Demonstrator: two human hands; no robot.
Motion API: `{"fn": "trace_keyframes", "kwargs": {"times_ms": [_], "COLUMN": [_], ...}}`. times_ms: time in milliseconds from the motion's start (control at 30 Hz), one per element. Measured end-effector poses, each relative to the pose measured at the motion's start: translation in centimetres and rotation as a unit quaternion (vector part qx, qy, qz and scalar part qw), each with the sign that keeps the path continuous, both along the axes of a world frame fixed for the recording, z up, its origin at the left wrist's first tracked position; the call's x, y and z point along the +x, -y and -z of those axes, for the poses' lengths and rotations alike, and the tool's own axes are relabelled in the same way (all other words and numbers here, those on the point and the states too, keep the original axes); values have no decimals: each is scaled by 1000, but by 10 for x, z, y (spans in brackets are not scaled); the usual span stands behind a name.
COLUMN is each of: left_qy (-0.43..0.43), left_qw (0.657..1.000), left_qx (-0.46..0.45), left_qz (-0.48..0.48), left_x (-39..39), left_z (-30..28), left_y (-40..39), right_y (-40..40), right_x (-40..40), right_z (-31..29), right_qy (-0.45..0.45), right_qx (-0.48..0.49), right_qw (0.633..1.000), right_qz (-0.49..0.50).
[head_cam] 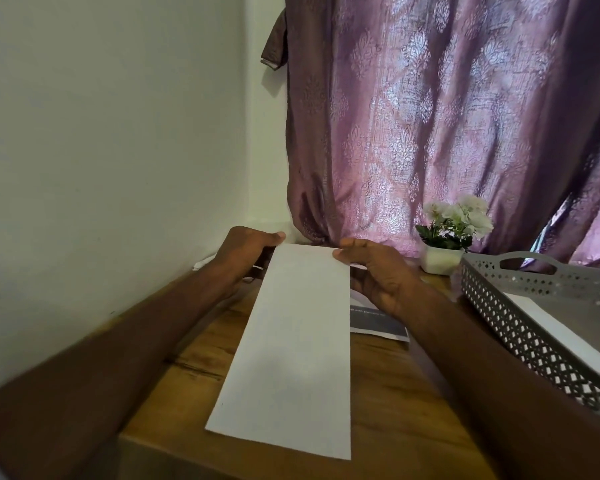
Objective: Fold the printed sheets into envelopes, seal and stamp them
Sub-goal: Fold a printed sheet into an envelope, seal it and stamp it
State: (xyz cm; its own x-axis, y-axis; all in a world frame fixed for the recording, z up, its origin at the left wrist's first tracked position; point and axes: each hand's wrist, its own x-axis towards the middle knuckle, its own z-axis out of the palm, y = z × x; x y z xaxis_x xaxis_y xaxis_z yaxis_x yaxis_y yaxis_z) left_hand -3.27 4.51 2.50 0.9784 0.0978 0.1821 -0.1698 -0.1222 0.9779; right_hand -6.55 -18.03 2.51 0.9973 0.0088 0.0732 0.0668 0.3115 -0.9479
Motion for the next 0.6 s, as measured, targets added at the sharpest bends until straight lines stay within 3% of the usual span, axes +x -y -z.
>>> {"fn": "trace_keyframes", "kwargs": {"times_ms": [133,233,367,467,600], "left_qy": [40,95,80,59,47], "left_qw": [999,988,952,952,971], "left_qx": [30,121,267,245,177], "left_qz": [-16,29,125,174,154], "left_x": [0,-1,-6,-4,-1], "left_z": [-3,-12,-14,-13,-14], "left_y": [2,2,3,-1,-8], "right_y": [2,-1,-13,-15,-9], "right_x": [0,-2,-4,-5,-9], "right_z": [0,0,1,2,-2], "right_qy": [-16,-16,2,14,16], "right_qx": [-4,-33,-81,-92,-116], "right_qw": [1000,999,995,994,992], "right_qz": [-13,-34,-66,-65,-44]}}
